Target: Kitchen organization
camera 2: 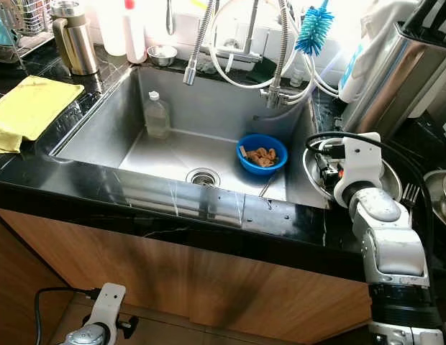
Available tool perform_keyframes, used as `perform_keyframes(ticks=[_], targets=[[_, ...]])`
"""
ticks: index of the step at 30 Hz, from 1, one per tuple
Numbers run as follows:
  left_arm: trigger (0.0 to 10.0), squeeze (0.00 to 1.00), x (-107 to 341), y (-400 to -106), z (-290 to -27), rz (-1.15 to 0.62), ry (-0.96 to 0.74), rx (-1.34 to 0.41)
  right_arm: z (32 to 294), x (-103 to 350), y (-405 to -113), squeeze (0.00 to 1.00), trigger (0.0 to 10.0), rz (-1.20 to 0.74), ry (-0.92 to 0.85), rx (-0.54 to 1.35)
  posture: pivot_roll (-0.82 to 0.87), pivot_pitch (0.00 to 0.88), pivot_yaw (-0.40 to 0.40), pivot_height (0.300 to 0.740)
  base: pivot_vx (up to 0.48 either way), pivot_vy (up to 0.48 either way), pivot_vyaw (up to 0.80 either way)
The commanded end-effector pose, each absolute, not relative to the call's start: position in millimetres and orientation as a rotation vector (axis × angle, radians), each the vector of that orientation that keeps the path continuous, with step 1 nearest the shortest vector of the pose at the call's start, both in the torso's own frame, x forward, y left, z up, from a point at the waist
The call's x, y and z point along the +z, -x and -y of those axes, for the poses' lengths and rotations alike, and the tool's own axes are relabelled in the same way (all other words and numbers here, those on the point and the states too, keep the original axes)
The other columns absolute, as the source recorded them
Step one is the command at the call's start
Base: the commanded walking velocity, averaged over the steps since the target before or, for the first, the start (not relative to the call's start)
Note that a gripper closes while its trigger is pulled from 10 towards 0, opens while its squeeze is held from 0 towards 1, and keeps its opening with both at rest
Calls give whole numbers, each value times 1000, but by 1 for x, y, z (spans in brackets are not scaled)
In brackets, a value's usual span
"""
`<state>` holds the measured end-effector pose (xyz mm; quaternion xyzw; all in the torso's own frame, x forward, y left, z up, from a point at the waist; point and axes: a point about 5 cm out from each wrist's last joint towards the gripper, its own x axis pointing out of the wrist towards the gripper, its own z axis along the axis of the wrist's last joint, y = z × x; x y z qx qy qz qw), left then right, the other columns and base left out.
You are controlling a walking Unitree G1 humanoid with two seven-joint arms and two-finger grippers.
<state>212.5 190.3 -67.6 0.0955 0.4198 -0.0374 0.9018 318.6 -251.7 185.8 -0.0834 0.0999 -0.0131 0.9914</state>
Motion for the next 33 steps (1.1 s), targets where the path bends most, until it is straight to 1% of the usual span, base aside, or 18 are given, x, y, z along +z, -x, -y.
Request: perform_keyframes(ticks=[1,17,33], targets=[[10000,0,-69,-211,-188,-882,-193,-86,253,188,-319,0,10000,-219,188,-15,143,98,-122,736,0,0,0],[10000,0,-70,-210,-188,-886,-186,-95,256,188,-320,0,10000,-247,207,-11,146,80,-124,736,0,0,0],[10000,0,-70,-210,-188,-891,-178,-99,261,184,-316,0,10000,-293,234,-27,139,94,-120,736,0,0,0]])
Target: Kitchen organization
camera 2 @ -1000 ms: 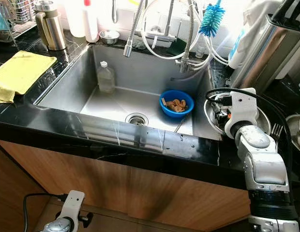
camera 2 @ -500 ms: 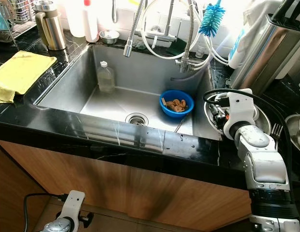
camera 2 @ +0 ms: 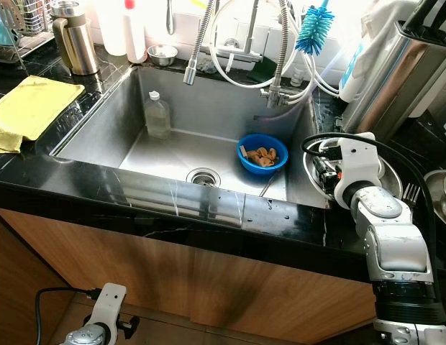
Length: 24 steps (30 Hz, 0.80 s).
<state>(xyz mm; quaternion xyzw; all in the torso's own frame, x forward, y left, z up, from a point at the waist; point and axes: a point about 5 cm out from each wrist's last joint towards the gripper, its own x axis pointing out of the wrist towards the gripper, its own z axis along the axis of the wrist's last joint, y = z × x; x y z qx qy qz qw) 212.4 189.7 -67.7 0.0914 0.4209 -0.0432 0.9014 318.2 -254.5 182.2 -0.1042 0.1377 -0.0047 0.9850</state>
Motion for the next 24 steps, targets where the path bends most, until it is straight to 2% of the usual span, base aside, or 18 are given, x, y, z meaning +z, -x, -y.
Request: perform_keyframes(ticks=[1,9,10,12,13,14,15,17,20,21,22,24], targets=[[10000,0,-70,-210,-188,-892,-178,-100,261,184,-316,0,10000,-293,234,-27,139,95,-120,736,0,0,0],[10000,0,-70,-210,-188,-892,-176,-101,263,184,-316,0,10000,-300,242,-38,138,95,-119,736,0,0,0],[10000,0,-70,-210,-187,-892,-175,-103,265,184,-316,0,745,-302,249,-49,138,96,-120,736,0,0,0],[10000,0,-70,-210,-187,-892,-174,-104,266,184,-316,0,745,-304,253,-54,139,95,-120,736,0,0,0],[10000,0,-70,-210,-187,-892,-174,-104,266,183,-316,0,0,-307,255,-54,139,96,-120,736,0,0,0],[10000,0,-70,-210,-187,-892,-174,-105,266,182,-316,0,1294,-310,261,-53,140,95,-120,736,0,0,0],[10000,0,-70,-210,-187,-892,-174,-105,266,182,-316,0,1294,-310,261,-53,140,95,-120,736,0,0,0],[10000,0,-70,-210,-187,-892,-173,-105,265,181,-315,0,2706,-313,264,-51,140,96,-121,736,0,0,0],[10000,0,-70,-210,-187,-892,-173,-105,265,180,-315,0,2784,-314,264,-50,140,96,-120,736,0,0,0],[10000,0,-70,-210,-187,-893,-172,-105,264,180,-315,0,4275,-318,265,-47,140,97,-120,736,0,0,0],[10000,0,-70,-210,-187,-893,-172,-106,264,179,-315,0,10000,-320,266,-45,140,97,-120,736,0,0,0],[10000,0,-70,-210,-187,-894,-172,-106,264,179,-315,0,10000,-322,266,-44,140,97,-121,736,0,0,0]])
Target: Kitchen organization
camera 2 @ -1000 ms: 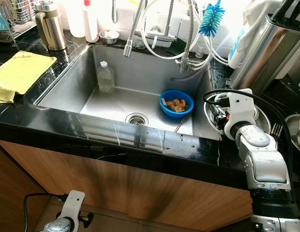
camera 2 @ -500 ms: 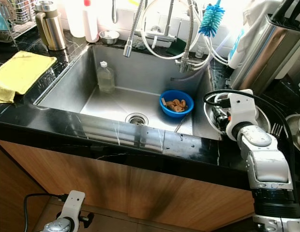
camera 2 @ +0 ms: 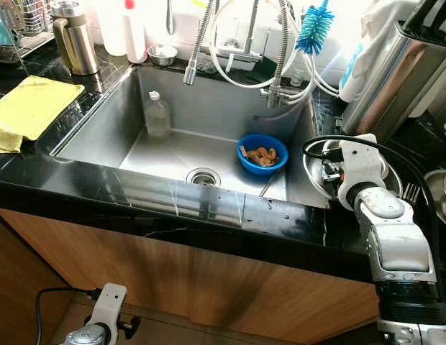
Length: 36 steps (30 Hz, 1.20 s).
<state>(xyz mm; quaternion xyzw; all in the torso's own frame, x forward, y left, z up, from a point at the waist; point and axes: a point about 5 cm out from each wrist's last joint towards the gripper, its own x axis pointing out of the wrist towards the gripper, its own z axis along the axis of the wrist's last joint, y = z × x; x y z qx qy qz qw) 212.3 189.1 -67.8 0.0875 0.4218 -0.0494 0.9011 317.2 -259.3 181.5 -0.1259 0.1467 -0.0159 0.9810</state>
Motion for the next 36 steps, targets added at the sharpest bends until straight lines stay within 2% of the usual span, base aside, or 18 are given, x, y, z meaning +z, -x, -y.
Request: perform_keyframes(ticks=[1,8,9,11,14,15,16,17,18,19,20,21,36], targets=[[10000,0,-70,-210,-187,-894,-171,-107,264,179,-315,0,10000,-323,267,-43,140,96,-121,736,0,0,0],[10000,0,-70,-210,-187,-895,-170,-108,264,180,-316,0,10000,-318,271,-42,142,96,-122,736,0,0,0],[10000,0,-70,-210,-187,-895,-171,-108,264,180,-316,0,314,-314,271,-45,143,95,-123,736,0,0,0],[10000,0,-70,-210,-187,-895,-171,-107,264,182,-317,0,0,-307,271,-48,142,95,-122,736,0,0,0],[10000,0,-70,-210,-187,-895,-172,-107,263,183,-317,0,0,-301,273,-45,143,93,-123,736,0,0,0],[10000,0,-70,-210,-187,-894,-172,-107,263,183,-317,0,510,-300,273,-44,143,92,-123,736,0,0,0],[10000,0,-70,-210,-187,-894,-172,-107,263,183,-317,0,510,-300,273,-44,143,92,-123,736,0,0,0],[10000,0,-70,-210,-187,-894,-173,-107,263,184,-318,0,1255,-299,274,-44,145,92,-123,736,0,0,0],[10000,0,-70,-210,-187,-894,-173,-106,263,184,-318,0,3765,-296,275,-44,145,91,-123,736,0,0,0],[10000,0,-70,-210,-187,-894,-173,-106,263,184,-318,0,3765,-296,275,-44,145,91,-123,736,0,0,0],[10000,0,-70,-210,-187,-894,-172,-106,262,184,-318,0,8627,-295,276,-45,146,91,-124,736,0,0,0],[10000,0,-70,-210,-186,-893,-172,-105,262,184,-318,0,10000,-293,278,-46,147,90,-125,736,0,0,0],[10000,0,-70,-210,-186,-893,-166,-100,262,198,-322,0,10000,-235,285,-74,152,80,-129,736,0,0,0]])
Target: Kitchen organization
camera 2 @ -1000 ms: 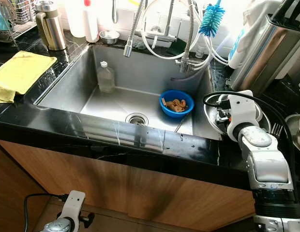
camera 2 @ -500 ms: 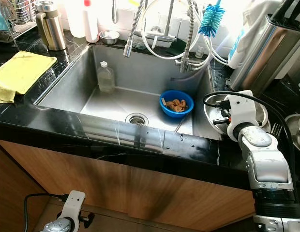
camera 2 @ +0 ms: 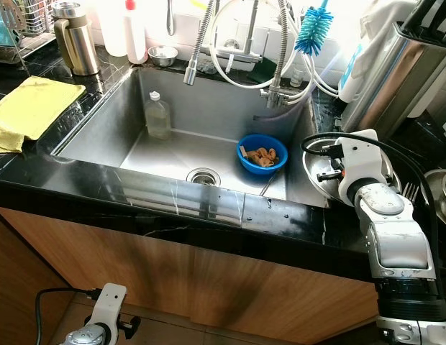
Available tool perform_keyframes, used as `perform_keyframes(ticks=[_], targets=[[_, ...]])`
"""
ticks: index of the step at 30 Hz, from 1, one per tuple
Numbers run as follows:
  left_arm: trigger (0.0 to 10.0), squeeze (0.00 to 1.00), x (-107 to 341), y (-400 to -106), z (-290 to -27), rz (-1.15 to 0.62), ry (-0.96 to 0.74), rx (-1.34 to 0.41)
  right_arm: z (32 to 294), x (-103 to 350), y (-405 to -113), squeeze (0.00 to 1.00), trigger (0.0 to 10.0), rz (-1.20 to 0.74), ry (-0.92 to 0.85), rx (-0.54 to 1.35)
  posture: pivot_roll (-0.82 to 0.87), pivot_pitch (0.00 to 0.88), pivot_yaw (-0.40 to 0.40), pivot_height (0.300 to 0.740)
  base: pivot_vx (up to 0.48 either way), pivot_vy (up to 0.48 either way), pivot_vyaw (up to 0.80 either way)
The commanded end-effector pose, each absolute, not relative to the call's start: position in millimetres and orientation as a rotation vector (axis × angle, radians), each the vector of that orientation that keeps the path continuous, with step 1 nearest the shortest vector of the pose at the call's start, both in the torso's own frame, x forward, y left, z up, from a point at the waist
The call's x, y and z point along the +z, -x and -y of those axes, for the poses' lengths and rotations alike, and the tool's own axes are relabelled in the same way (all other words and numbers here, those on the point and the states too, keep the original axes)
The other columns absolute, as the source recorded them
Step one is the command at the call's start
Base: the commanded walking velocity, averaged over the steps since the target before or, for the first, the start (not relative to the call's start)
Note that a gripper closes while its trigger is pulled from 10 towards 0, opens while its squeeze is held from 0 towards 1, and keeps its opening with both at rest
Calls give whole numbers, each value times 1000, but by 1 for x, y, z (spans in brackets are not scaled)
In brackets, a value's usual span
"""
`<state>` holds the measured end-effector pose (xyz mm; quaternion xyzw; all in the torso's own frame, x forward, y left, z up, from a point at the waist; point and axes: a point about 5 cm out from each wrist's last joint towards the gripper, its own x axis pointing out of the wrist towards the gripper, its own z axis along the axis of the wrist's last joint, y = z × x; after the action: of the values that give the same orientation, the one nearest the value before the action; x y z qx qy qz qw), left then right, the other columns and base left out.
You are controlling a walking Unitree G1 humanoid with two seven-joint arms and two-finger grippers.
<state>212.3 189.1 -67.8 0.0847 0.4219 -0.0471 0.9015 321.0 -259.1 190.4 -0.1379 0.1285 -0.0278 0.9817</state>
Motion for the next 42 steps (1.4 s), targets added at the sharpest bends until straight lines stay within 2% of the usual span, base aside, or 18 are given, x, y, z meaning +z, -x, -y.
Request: perform_keyframes(ticks=[1,2,3,9,10,30,42], targets=[[10000,0,-70,-210,-186,-893,-166,-100,262,199,-322,0,10000,-227,285,-75,153,77,-130,736,0,0,0],[10000,0,-70,-210,-185,-893,-165,-100,262,200,-322,0,8235,-224,285,-76,154,76,-131,736,0,0,0],[10000,0,-70,-210,-185,-893,-165,-100,262,201,-322,0,2314,-218,285,-77,154,76,-131,736,0,0,0],[10000,0,-70,-210,-185,-893,-165,-100,262,201,-322,0,2314,-218,285,-77,154,76,-131,736,0,0,0],[10000,0,-70,-210,-185,-892,-165,-99,262,202,-322,0,0,-214,286,-78,155,75,-132,736,0,0,0],[10000,0,-70,-210,-185,-890,-154,-97,264,230,-322,0,0,-145,364,-117,156,74,-134,736,0,0,0],[10000,0,-70,-211,-185,-886,-149,-92,254,256,-324,0,0,-47,416,-110,155,74,-136,736,0,0,0]])
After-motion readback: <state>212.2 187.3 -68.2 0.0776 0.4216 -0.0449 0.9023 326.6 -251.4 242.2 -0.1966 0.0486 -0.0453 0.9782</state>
